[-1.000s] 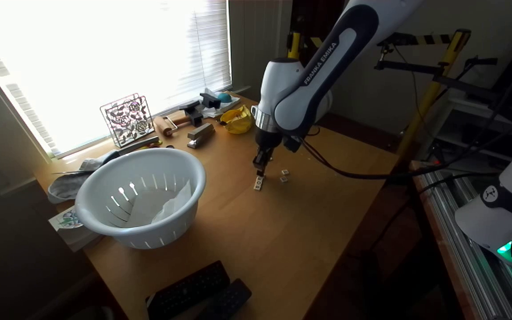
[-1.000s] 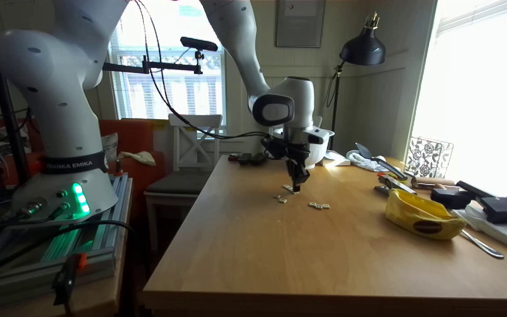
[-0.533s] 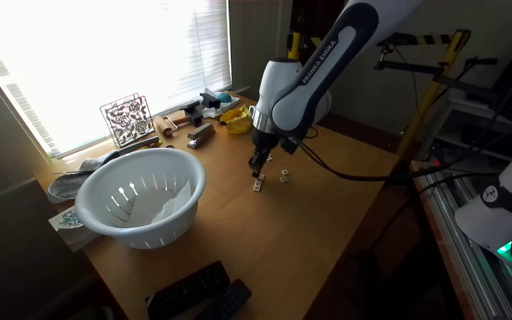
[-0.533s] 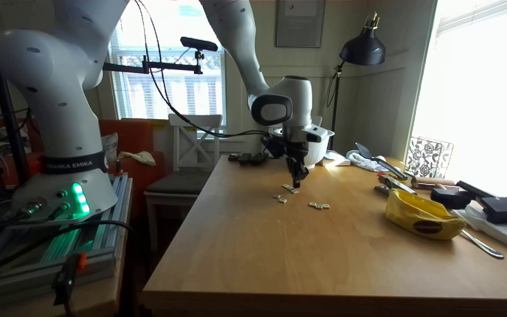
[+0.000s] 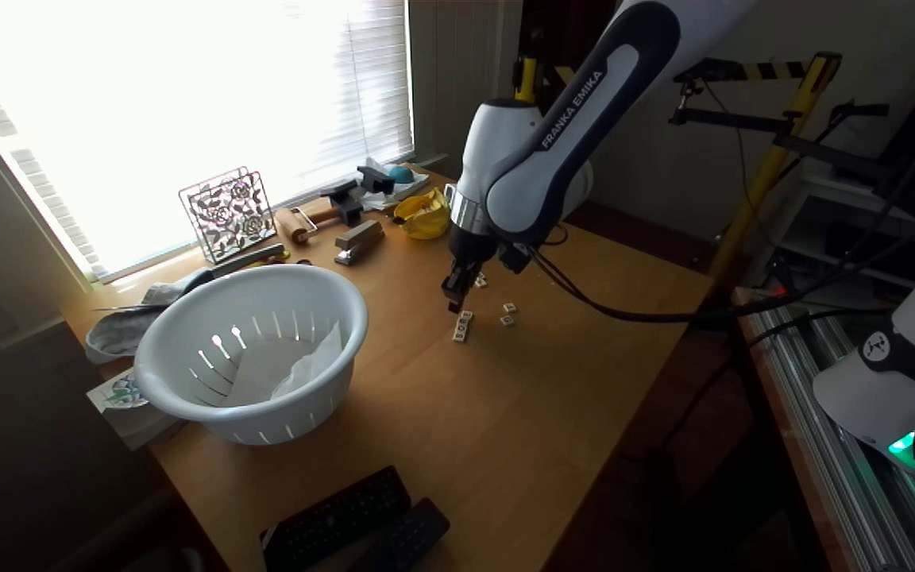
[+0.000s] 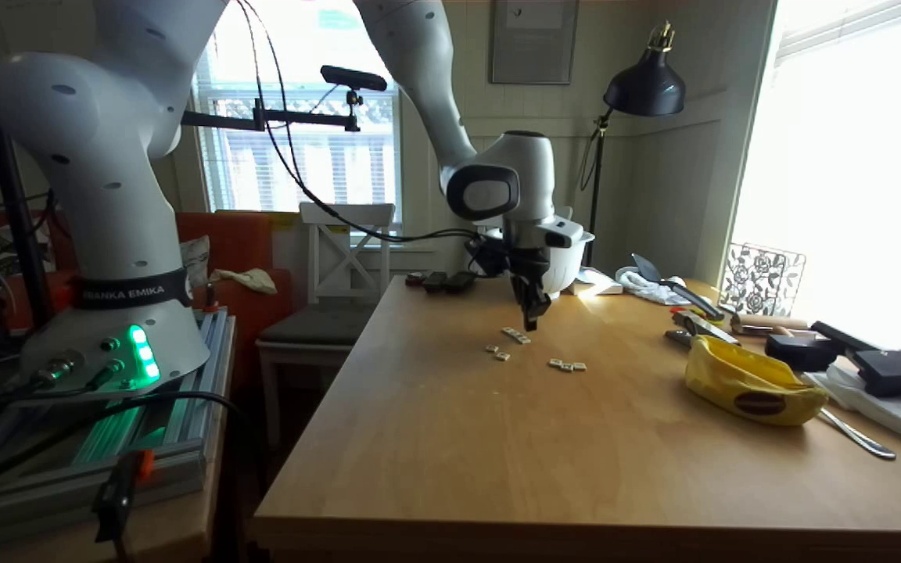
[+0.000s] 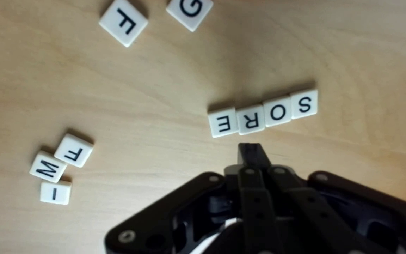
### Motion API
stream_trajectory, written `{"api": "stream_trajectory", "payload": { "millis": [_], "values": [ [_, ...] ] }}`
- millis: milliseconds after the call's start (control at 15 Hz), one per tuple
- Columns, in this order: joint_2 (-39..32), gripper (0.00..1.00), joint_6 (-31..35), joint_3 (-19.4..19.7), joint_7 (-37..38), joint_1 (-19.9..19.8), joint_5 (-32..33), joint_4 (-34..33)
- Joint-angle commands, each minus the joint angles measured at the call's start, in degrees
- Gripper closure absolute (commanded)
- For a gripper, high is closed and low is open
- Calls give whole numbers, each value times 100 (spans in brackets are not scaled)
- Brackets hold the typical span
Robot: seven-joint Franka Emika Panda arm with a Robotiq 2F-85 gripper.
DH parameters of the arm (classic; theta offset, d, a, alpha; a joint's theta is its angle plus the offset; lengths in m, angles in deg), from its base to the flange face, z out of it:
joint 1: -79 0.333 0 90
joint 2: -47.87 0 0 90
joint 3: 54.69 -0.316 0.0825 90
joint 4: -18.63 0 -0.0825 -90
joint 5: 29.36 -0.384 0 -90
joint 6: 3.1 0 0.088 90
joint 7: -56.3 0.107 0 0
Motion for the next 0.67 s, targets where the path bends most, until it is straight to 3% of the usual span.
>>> {"api": "stream_trajectory", "payload": {
  "millis": [0, 200, 333, 600],
  "values": [
    [271, 73, -58, 275, 265, 261, 213, 193],
    [399, 53, -375, 504, 333, 473, 436, 206],
    [221, 38, -558, 699, 844, 975, 656, -38],
    [264, 10, -843, 813, 1302, 1394, 880, -107]
  ]
}}
